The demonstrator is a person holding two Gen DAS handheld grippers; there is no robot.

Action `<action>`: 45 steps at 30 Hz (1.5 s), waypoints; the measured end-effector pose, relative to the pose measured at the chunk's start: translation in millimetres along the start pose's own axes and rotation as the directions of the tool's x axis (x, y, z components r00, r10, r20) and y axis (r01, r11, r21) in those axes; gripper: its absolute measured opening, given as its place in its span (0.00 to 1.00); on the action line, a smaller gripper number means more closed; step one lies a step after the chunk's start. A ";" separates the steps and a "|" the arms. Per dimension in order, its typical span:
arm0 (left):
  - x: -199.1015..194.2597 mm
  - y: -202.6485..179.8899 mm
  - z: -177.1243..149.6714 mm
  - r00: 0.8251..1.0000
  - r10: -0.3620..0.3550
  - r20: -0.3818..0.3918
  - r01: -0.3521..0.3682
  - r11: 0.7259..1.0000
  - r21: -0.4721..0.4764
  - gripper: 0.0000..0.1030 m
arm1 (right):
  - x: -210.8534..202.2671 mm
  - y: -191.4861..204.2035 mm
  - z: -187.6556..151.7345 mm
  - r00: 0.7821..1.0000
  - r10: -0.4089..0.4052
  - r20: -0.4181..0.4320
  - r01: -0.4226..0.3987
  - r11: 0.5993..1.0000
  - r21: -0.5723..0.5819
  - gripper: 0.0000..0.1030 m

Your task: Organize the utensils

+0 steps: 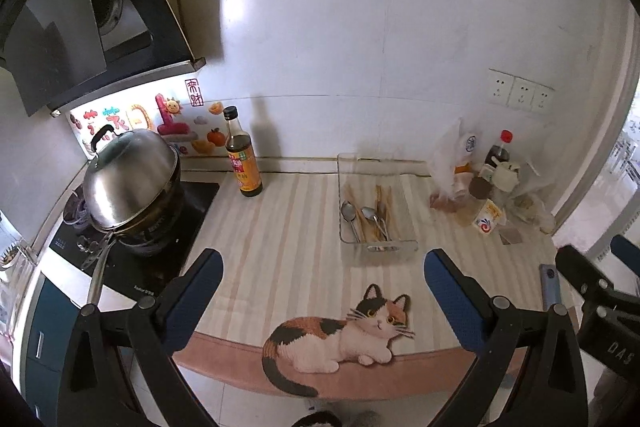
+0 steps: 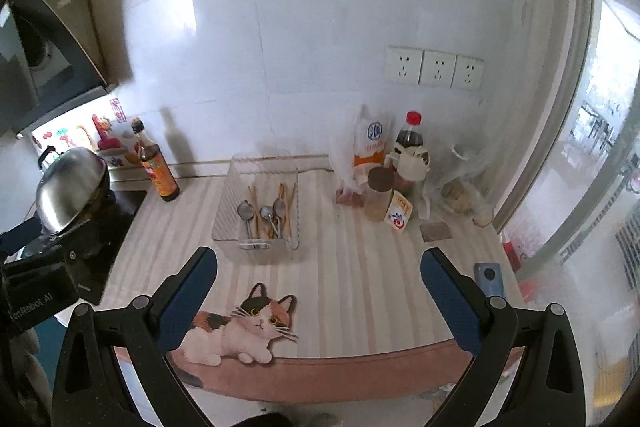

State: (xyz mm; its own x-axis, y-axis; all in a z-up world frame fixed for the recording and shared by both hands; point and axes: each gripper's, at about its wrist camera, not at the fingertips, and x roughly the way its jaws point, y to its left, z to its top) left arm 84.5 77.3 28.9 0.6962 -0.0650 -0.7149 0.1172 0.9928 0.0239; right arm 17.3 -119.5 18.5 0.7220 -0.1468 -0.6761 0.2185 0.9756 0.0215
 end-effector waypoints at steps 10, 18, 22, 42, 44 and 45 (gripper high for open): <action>-25.0 3.0 -8.0 1.000 -0.007 -0.019 0.007 1.000 -0.001 1.00 | -37.1 4.4 -1.1 1.000 -0.003 0.010 0.003 1.000 0.001 1.00; -24.5 -2.3 -8.3 0.999 -0.004 -0.041 0.004 1.000 0.007 1.00 | -35.6 6.9 1.5 1.000 -0.012 -0.017 0.012 1.000 -0.010 1.00; -24.0 -1.9 -8.8 0.999 0.002 -0.043 -0.002 1.000 0.003 1.00 | -33.3 6.6 2.9 1.000 -0.010 -0.020 0.010 1.000 -0.015 1.00; -18.4 5.4 -7.2 0.999 0.020 -0.048 -0.021 1.000 -0.006 1.00 | -20.7 13.8 4.0 0.999 -0.006 -0.046 0.004 0.999 -0.051 1.00; -18.8 6.3 -6.2 0.999 0.025 -0.045 -0.025 1.000 -0.008 1.00 | -20.3 14.3 4.0 0.999 -0.009 -0.044 0.007 0.999 -0.054 1.00; -19.1 7.1 -5.6 0.999 0.027 -0.044 -0.027 1.000 -0.009 1.00 | -19.8 14.3 4.0 0.999 -0.010 -0.044 0.007 0.998 -0.055 1.00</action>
State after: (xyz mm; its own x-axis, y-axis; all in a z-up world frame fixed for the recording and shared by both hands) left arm 68.1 86.1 38.8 0.6675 -0.0340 -0.7439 0.0918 0.9951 0.0369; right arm 8.7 -103.3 35.1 0.6901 -0.1491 -0.7082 0.1871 0.9820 -0.0243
